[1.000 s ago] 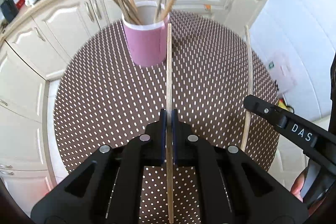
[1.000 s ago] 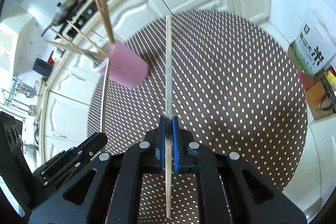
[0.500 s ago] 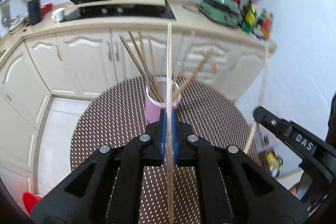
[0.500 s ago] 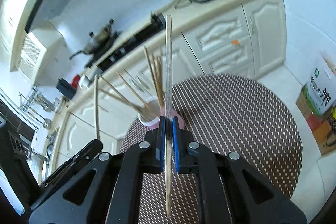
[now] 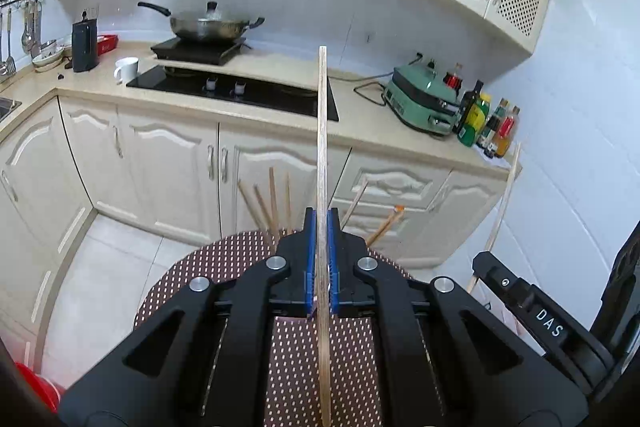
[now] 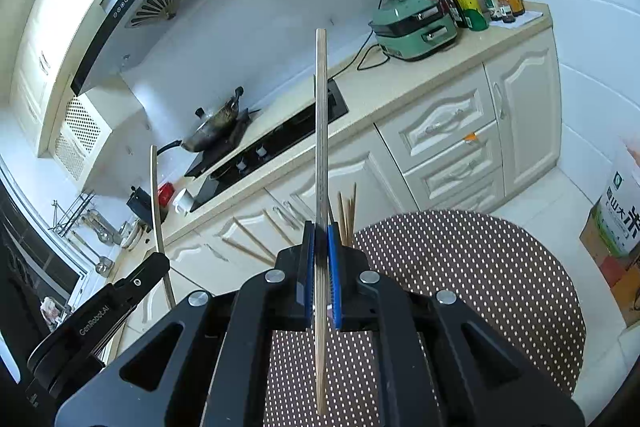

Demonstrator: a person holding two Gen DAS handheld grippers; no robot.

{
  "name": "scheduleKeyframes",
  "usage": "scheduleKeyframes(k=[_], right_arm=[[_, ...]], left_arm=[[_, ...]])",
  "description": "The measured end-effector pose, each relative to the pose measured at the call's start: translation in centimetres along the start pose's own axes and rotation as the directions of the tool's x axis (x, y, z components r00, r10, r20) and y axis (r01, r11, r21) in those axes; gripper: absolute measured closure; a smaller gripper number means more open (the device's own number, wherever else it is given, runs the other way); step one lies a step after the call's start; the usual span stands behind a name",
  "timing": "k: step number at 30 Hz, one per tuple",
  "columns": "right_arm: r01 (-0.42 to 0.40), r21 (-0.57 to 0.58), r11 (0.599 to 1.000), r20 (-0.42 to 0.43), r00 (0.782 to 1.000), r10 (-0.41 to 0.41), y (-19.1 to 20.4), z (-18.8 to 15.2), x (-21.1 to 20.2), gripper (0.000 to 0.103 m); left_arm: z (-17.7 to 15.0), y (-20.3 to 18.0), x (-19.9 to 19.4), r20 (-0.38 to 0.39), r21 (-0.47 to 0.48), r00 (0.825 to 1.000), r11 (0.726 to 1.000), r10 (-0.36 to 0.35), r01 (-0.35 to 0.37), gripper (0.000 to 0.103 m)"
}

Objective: Organize utensils
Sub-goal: 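Carry the chopstick over the pink cup and lower it inside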

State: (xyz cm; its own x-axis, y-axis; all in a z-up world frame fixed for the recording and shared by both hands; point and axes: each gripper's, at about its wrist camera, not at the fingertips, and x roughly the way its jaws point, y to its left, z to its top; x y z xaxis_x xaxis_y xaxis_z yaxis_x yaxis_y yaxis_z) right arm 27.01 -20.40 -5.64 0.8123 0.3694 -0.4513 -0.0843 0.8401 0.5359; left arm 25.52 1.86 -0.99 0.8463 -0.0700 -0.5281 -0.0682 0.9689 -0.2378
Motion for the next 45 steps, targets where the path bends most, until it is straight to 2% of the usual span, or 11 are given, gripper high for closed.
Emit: scheduleKeyframes(k=[5,10,19,24,31,35,38,45], right_arm=[[0.002,-0.010,1.000,0.066,0.998,-0.002,0.6,0.9,1.4,0.098],[-0.002,-0.049,0.999,0.131,0.991,0.008,1.3,1.2,4.1,0.098],[-0.016,-0.090,0.996,0.161,0.987,0.031,0.2,0.2,10.3,0.098],[-0.059,-0.107,0.993,0.192,0.978,0.079,-0.3,-0.6,11.6,0.098],[-0.057,-0.176,0.983,0.246,0.964,0.100,-0.9,-2.7,12.5,0.098],[-0.073,-0.193,0.978,0.259,0.958,0.122,-1.3,-3.6,12.9,0.098],[-0.077,-0.204,0.976,0.262,0.956,0.130,-1.4,-4.0,13.2,0.098],[-0.088,-0.212,0.973,0.257,0.956,0.142,-1.7,-5.0,13.8,0.098]], left_arm=[[1.1,-0.1,1.6,0.055,-0.003,0.998,1.000,-0.010,0.010,0.097],[1.1,0.8,5.9,0.051,-0.011,0.997,0.998,-0.060,0.060,0.097],[-1.0,3.3,12.6,0.086,-0.030,0.988,0.991,-0.129,0.132,0.097],[-1.9,4.0,13.5,0.179,-0.005,0.972,0.988,-0.152,0.155,0.097],[-3.8,4.6,14.7,0.298,0.010,0.932,0.977,-0.206,0.213,0.097],[-5.7,3.7,15.6,0.326,0.089,0.917,0.974,-0.228,0.210,0.097],[-6.8,3.3,16.2,0.327,0.130,0.913,0.968,-0.245,0.213,0.097],[-8.5,4.3,17.5,0.309,0.159,0.918,0.966,-0.247,0.206,0.097]])
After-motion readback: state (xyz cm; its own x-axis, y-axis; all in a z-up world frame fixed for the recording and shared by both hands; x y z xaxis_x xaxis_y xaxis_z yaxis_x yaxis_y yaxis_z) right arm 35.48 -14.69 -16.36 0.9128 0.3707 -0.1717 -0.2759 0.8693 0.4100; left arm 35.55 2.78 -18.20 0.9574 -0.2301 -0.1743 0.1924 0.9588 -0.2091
